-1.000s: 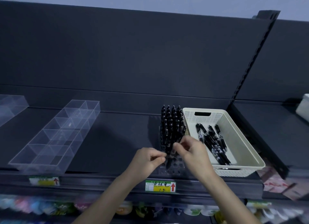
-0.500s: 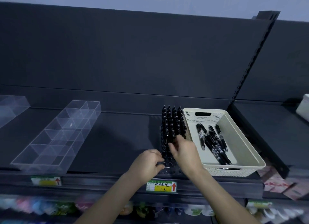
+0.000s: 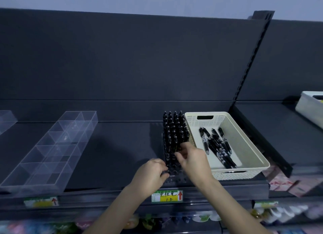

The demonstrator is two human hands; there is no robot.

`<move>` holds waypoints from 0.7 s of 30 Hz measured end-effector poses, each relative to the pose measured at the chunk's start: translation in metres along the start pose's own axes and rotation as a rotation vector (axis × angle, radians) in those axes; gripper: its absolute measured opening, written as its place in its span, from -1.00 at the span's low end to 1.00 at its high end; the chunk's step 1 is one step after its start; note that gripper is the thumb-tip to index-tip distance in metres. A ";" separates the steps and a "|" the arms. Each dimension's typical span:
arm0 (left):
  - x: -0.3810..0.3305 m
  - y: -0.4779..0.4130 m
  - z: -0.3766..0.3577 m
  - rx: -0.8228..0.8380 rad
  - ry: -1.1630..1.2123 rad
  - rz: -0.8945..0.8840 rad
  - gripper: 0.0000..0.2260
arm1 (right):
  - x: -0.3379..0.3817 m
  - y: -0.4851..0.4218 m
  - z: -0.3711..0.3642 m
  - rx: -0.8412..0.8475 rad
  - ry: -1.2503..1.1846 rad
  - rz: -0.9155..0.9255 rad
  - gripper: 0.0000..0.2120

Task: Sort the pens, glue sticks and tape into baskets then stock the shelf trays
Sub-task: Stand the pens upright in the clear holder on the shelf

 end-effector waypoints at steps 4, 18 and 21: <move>-0.023 0.000 -0.003 -0.069 0.066 -0.027 -0.76 | -0.029 0.002 0.026 -0.051 -0.014 0.002 -0.77; -0.122 -0.105 -0.056 -0.100 0.104 0.170 -0.80 | -0.178 -0.036 0.066 0.345 0.119 -0.062 -0.86; -0.114 -0.133 -0.080 0.128 -0.046 0.381 -0.79 | -0.181 -0.041 0.062 0.424 0.100 -0.034 -0.77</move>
Point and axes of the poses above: each hand's wrist, its own y-axis away from the middle knuckle, its own z-axis out of the back of the hand, x = y × z, the point moved 5 cm from there along -y, towards the middle knuckle, and after that the axes turned 12 degrees about y, right-handed, at the moved point
